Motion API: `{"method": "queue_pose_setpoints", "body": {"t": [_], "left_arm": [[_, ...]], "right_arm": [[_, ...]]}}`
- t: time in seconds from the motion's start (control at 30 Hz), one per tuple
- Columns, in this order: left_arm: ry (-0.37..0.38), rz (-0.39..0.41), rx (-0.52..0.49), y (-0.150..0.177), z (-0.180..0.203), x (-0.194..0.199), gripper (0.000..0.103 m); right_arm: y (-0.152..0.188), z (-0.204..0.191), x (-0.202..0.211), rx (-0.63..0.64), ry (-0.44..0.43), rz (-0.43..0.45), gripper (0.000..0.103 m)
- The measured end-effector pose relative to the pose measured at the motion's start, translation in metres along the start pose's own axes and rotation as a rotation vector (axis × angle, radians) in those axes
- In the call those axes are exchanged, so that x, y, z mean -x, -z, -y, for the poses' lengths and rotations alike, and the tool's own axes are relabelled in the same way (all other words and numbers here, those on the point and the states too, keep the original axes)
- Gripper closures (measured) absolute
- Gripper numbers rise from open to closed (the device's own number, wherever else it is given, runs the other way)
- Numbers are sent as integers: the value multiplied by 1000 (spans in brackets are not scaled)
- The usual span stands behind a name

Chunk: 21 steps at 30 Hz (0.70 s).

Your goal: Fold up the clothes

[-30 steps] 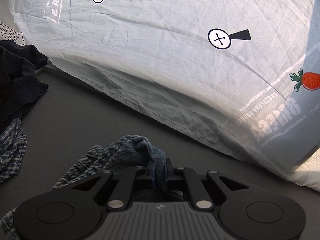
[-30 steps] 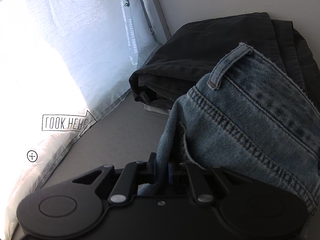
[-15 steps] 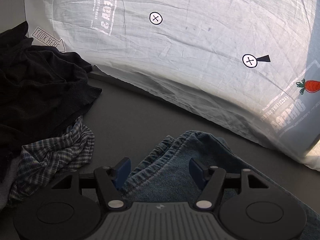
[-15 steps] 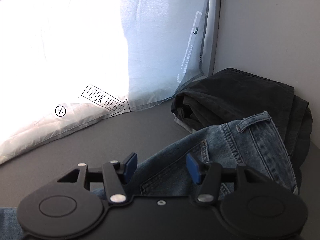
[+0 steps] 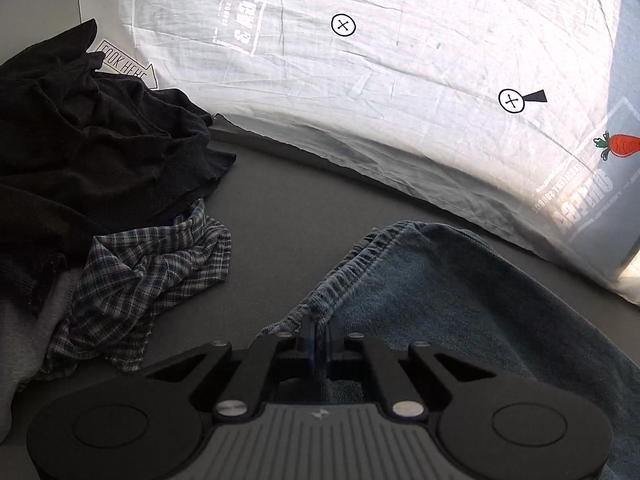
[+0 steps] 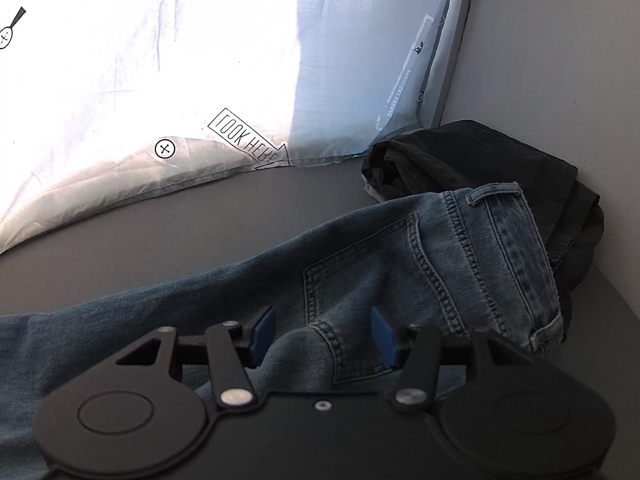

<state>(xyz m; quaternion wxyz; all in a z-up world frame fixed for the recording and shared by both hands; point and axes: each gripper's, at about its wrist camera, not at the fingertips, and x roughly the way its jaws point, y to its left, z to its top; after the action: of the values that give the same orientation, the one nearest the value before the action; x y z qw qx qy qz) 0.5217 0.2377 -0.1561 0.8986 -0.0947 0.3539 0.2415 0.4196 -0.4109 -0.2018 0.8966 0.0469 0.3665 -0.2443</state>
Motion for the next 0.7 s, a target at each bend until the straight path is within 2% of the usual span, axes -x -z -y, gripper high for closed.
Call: {"method": "queue_pose_setpoints", "body": {"t": [0.1,0.17,0.23,0.27,0.33,0.4,0.43,0.53,0.63,0.7], "left_arm": [[-4,51,-57,-11,-1,20,97],[15,35,-52,-12,-4,15,95],[-4,-66,-65,-6,-6,-11,85],[-19,-116,-60,-3,-9,-22,77],[-28,-164,2,4,-21,-28,70],[4,-123,94,9,-37,-11,68],[8,-111,124,12,-43,-3,62],[-6,-125,174,30,-59,11,60],[36,-176,192,52,-69,16,60],[41,-198,159,65,-68,15,61]], "right_arm": [[0,4,9,-7,0,11,49],[4,4,13,-14,-4,3,49],[10,3,13,-24,-9,-17,49],[13,2,14,-25,-15,-24,49],[17,-5,20,-17,-32,-29,49],[22,-16,27,25,-60,-22,48],[25,-22,30,49,-67,-19,48],[34,-43,30,107,-78,-39,48],[41,-58,30,101,-106,-61,48],[46,-68,32,112,-119,-69,47]]}}
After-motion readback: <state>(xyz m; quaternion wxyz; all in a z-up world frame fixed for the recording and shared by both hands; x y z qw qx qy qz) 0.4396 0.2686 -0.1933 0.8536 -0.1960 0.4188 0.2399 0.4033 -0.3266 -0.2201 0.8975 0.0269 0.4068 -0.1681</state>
